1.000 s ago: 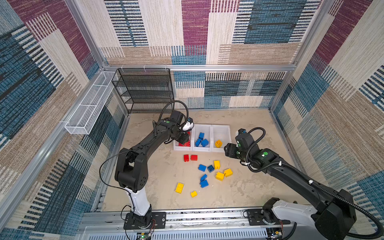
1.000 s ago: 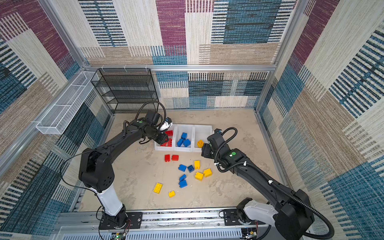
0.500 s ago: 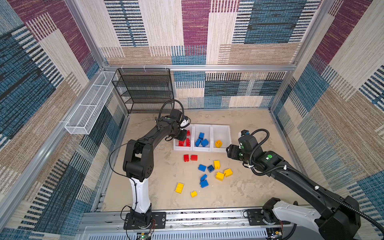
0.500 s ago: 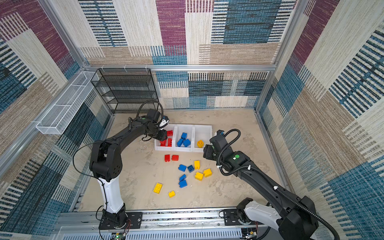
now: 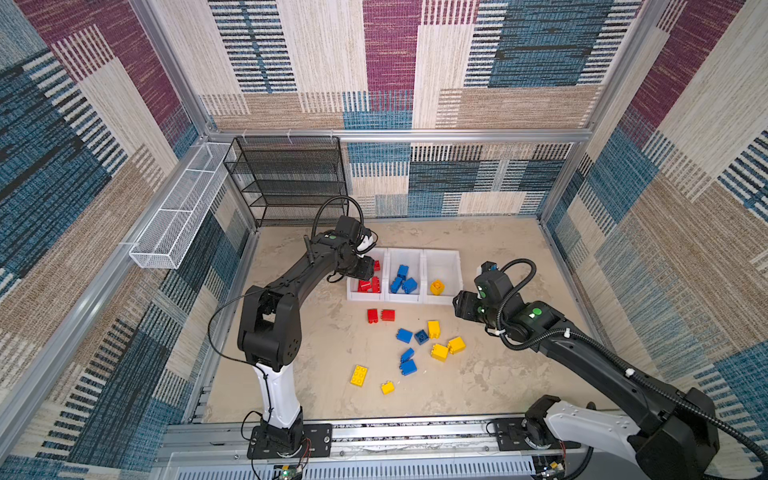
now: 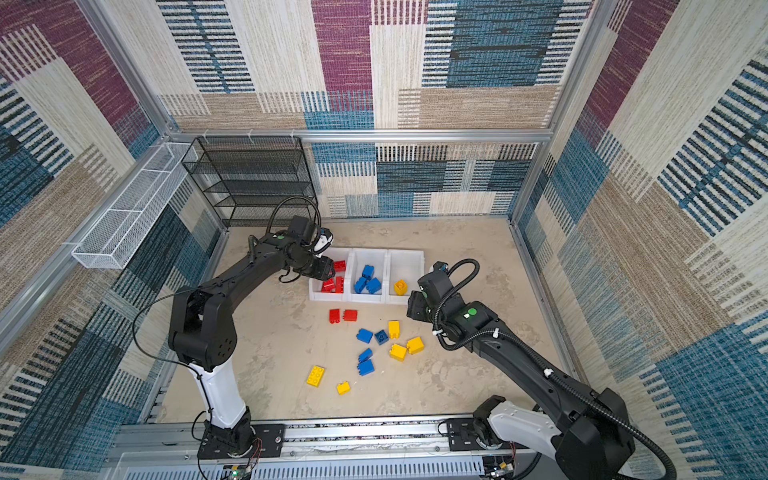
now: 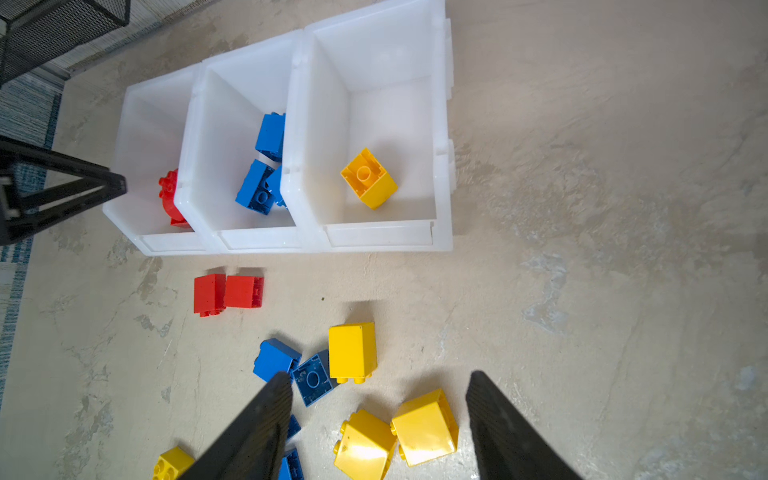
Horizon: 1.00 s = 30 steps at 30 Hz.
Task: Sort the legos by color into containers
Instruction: 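Withdraw the left gripper while the right gripper moves over a yellow brick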
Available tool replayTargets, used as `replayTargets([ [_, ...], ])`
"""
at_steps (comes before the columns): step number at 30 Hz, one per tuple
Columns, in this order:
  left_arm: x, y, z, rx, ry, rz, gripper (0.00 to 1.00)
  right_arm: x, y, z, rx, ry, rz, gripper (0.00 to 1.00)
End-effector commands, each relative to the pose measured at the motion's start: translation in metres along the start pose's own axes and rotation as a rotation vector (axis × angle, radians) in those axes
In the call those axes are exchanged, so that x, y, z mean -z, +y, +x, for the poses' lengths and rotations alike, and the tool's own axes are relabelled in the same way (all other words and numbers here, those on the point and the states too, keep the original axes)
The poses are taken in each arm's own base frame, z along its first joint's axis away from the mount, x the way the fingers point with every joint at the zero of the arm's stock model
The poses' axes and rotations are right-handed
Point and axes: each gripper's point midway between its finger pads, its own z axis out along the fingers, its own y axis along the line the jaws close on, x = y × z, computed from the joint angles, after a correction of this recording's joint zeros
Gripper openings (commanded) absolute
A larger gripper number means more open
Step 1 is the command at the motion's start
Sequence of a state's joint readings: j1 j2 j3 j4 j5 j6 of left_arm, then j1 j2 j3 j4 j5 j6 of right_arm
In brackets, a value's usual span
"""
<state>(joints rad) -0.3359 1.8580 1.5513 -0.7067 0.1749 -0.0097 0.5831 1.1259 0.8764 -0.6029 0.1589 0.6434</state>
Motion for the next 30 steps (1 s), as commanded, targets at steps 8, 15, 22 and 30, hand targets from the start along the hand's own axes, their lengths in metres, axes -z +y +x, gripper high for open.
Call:
replayTargets([
  [8,0.047,-0.014,0.053,0.162,-0.118,0.051,0.56,-0.031,-0.008,0.025,0.040,0.113,0.061,0.69],
  [15,0.048,-0.022,0.105,0.289,-0.112,0.106,0.57,-0.050,-0.003,0.045,0.055,0.183,0.045,0.69],
  [22,0.054,-0.030,0.133,0.364,-0.146,0.143,0.57,-0.067,0.023,0.055,0.098,0.215,0.014,0.69],
  [30,0.056,-0.034,0.154,0.400,-0.148,0.154,0.57,-0.097,0.038,0.066,0.143,0.259,0.050,0.66],
])
